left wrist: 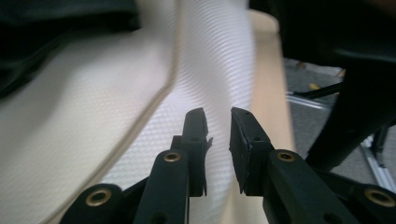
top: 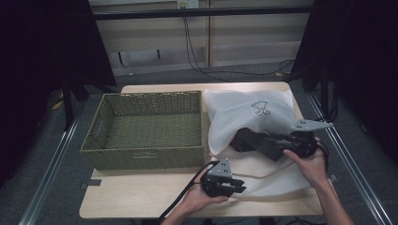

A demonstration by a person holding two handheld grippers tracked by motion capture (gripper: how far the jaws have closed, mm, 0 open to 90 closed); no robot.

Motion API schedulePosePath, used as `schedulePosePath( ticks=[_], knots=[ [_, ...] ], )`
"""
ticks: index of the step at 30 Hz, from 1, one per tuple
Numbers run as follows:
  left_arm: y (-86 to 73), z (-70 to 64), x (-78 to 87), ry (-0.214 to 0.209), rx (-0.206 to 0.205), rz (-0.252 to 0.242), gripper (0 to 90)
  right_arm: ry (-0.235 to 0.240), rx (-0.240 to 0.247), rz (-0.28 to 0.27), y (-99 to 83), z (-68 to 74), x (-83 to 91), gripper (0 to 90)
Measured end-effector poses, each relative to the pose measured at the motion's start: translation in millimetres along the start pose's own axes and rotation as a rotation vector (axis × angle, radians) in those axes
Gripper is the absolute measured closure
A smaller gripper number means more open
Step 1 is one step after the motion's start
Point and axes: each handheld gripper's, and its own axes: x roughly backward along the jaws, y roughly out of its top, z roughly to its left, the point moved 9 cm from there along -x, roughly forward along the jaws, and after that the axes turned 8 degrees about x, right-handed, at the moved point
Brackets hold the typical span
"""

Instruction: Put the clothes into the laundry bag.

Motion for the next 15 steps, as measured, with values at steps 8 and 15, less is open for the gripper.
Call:
schedulePosePath(
  ticks=[8,15],
  knots=[
    [-20.2,16.9,-8.8,0.047,0.016,0.089,73.4,-0.086,-0.018,0.064,-12.3,-30.3,-2.4,65.4],
    [-20.6,11.9,-10.8,0.013,0.013,0.089,72.8,-0.090,-0.009,0.133,-29.3,-37.9,-29.8,60.8]
  ],
)
